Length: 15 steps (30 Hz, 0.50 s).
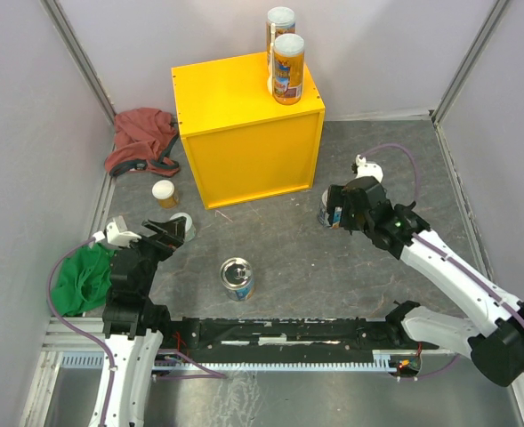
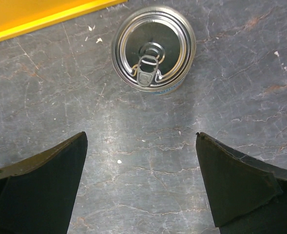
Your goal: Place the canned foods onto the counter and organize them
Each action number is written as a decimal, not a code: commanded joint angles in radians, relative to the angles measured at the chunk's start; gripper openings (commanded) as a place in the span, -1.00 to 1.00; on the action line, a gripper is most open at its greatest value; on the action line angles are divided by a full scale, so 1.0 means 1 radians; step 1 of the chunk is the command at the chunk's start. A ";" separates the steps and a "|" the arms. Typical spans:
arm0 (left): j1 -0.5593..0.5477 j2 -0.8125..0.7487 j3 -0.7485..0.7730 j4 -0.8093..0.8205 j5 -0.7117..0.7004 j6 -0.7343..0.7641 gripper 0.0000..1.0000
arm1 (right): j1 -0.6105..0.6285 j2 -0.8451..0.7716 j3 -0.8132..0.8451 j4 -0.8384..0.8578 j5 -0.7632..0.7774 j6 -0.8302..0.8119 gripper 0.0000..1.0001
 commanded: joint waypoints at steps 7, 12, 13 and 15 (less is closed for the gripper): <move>-0.002 0.019 0.016 0.017 -0.001 0.015 0.99 | 0.000 0.113 -0.019 0.127 0.042 0.002 0.99; -0.002 0.018 0.016 0.014 -0.009 0.023 0.99 | -0.004 0.180 -0.008 0.167 0.051 -0.018 0.99; -0.003 0.018 0.016 0.014 -0.012 0.025 0.99 | -0.005 0.196 -0.002 0.168 0.056 -0.020 0.99; -0.002 0.021 0.016 0.015 -0.016 0.029 0.99 | -0.009 0.224 0.006 0.176 0.065 -0.027 0.99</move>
